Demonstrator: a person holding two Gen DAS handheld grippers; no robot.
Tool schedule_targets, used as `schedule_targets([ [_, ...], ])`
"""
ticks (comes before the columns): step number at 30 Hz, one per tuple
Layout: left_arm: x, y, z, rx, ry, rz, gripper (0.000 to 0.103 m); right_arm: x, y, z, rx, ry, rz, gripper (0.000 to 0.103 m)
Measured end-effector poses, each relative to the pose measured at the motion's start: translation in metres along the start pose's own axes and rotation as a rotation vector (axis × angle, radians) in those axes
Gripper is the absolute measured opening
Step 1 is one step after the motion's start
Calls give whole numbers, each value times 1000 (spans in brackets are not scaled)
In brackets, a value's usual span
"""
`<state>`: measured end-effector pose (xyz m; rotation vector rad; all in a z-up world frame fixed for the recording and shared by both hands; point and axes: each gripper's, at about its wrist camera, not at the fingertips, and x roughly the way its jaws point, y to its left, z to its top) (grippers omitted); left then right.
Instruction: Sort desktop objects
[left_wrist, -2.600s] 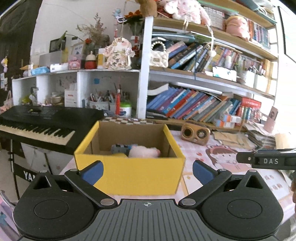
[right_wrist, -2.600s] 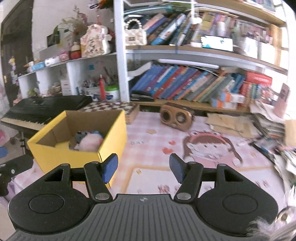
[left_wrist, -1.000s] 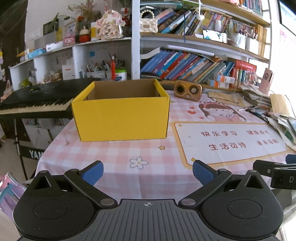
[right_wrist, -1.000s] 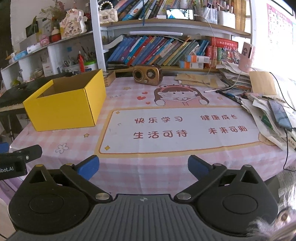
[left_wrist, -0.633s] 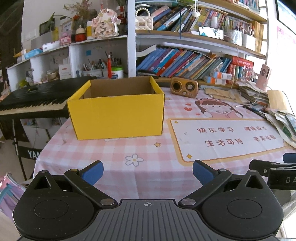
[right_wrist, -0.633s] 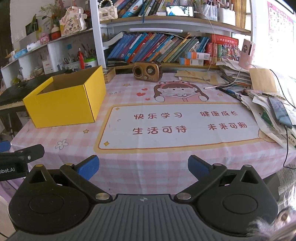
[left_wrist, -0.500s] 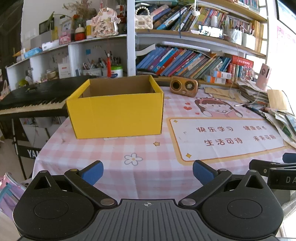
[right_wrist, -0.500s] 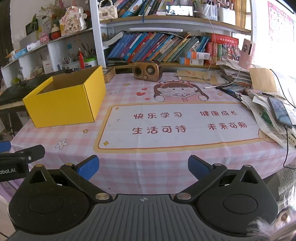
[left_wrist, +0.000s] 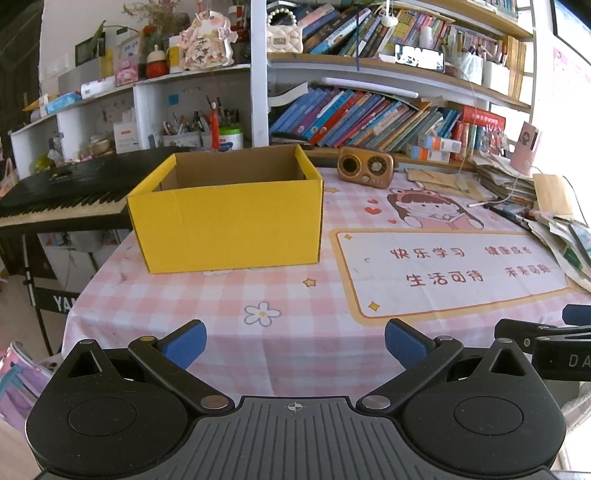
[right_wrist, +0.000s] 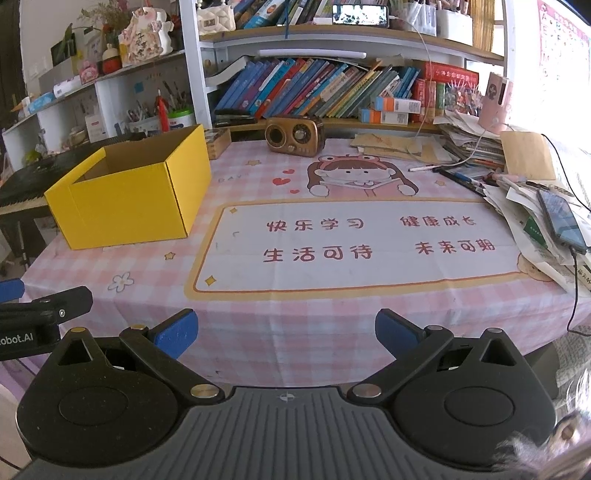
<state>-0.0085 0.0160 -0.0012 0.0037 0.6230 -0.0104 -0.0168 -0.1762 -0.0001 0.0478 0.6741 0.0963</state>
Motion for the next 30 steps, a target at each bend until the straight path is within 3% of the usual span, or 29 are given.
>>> schedule_targets([
  [30,7,-2,-2,-10,28,-20,103,7,0,1,-8,33,11,103],
])
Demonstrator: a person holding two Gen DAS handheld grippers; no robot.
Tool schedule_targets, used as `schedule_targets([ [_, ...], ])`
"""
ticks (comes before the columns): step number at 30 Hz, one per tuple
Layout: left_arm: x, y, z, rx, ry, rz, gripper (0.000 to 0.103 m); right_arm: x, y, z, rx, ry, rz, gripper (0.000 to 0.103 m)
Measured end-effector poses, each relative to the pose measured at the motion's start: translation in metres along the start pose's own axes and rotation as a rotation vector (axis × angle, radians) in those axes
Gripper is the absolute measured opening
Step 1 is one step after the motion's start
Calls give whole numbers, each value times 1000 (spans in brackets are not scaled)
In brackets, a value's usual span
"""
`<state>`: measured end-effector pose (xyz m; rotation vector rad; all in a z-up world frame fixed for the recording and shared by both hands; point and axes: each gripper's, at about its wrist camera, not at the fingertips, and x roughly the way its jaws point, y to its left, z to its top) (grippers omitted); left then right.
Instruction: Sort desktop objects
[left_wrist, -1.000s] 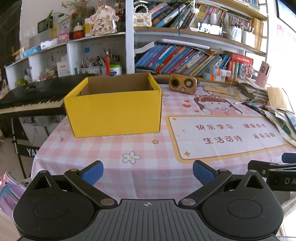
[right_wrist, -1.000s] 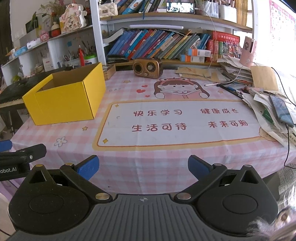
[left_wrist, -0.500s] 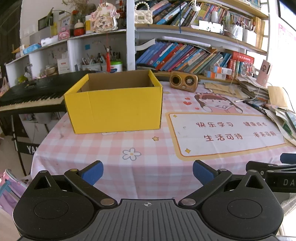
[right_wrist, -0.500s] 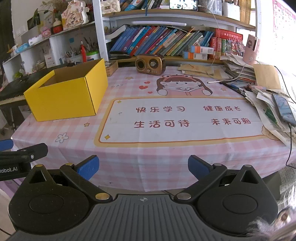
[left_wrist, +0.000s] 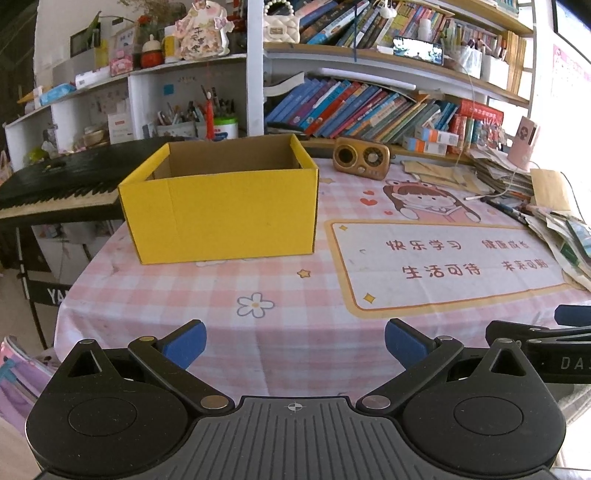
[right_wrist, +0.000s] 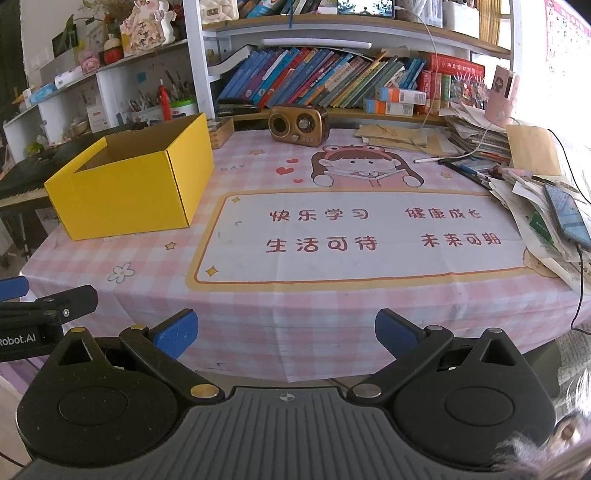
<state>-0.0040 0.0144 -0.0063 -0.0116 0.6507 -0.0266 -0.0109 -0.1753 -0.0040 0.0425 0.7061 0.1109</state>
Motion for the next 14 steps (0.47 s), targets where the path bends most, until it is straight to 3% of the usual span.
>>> schedule_targets([
  [14,5,2,1,-10,6,18,103,9,4,1,-12,29,8,103],
])
